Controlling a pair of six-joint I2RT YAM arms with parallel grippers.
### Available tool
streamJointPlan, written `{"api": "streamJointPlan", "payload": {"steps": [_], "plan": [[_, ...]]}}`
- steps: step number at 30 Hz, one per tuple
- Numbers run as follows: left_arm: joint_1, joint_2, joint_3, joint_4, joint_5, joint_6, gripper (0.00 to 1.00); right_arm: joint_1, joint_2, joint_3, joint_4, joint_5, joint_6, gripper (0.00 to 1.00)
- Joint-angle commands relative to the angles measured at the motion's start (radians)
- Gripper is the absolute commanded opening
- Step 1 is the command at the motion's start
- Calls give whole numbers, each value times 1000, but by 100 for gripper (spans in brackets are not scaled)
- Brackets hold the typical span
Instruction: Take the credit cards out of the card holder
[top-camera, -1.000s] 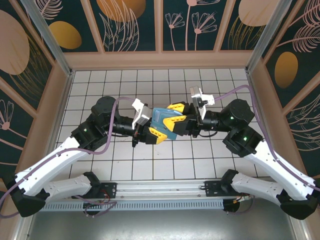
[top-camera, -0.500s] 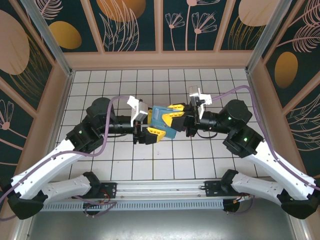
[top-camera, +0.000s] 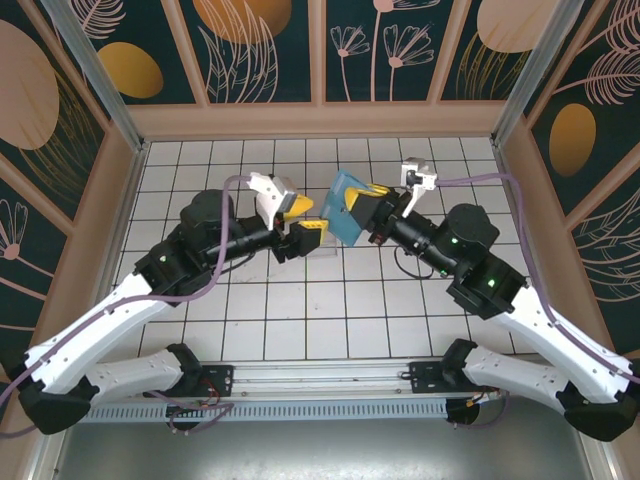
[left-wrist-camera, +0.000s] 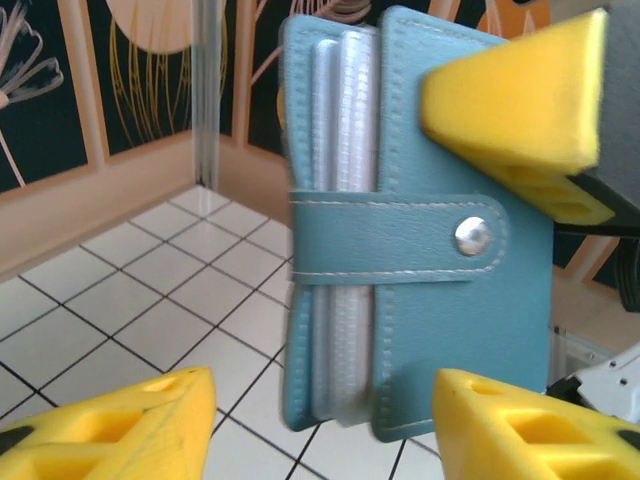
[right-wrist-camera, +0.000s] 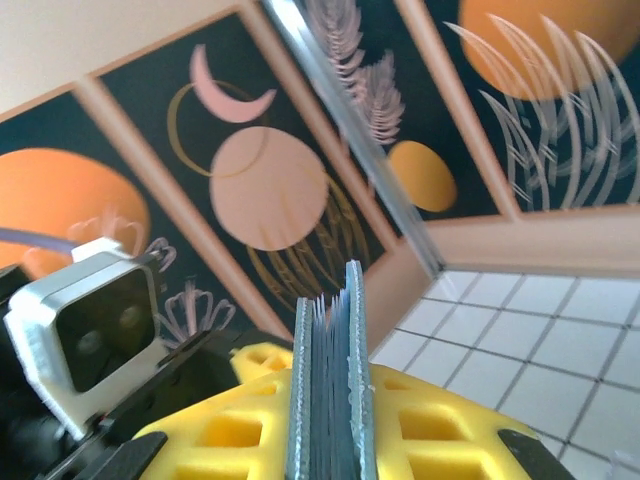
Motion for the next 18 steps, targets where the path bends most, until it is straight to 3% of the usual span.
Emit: {"api": "streamJointPlan", "payload": {"steps": [1, 18], "plan": [[-1, 16, 49, -25, 13, -15, 54, -8, 33, 40, -66, 131, 114, 0], [-2, 152, 150, -67, 58, -31, 54, -28, 68, 40, -68, 54, 191, 0]]}}
